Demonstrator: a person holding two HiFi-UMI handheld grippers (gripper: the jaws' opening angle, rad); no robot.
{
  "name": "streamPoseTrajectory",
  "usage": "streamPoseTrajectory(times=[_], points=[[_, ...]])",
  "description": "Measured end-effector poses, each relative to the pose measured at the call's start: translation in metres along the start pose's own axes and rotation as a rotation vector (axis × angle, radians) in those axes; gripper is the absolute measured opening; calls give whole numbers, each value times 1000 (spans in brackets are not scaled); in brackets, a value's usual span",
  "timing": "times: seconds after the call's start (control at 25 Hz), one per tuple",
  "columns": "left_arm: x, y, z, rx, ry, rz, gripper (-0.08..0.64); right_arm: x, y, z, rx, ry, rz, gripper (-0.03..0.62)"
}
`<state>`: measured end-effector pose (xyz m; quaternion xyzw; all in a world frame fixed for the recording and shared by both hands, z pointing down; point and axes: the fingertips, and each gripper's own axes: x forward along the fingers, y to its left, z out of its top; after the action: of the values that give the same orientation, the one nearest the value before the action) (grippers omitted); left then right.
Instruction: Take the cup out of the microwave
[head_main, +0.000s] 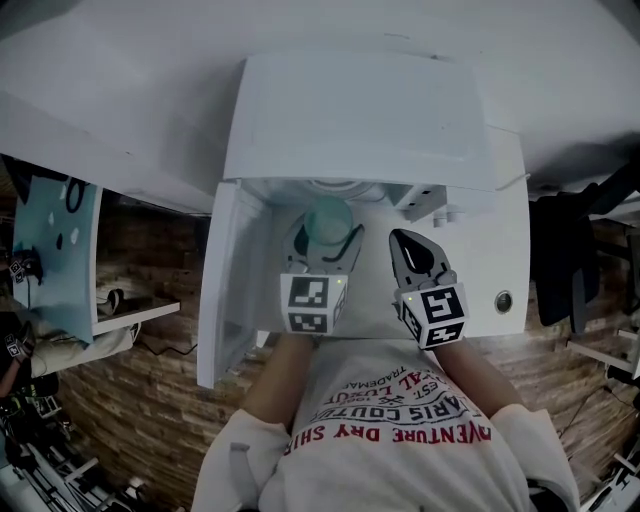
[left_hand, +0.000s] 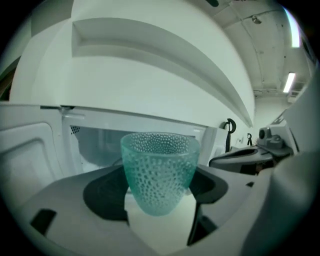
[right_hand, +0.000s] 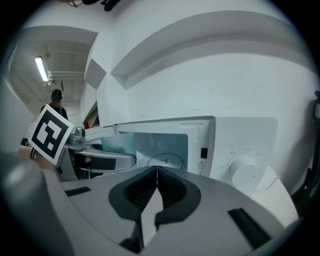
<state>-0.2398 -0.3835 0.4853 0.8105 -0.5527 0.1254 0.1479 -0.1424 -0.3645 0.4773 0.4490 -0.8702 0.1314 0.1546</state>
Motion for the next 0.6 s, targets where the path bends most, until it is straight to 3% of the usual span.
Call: streamPoseTrajectory(times=[0.28,0.6], points=[[-26,-17,45,34,-66,-17,368,-22,-1,52,-10,-135,-16,12],[-41,-23,81,67,-139,-23,368,-39,1,75,-39,-206,-15,12]])
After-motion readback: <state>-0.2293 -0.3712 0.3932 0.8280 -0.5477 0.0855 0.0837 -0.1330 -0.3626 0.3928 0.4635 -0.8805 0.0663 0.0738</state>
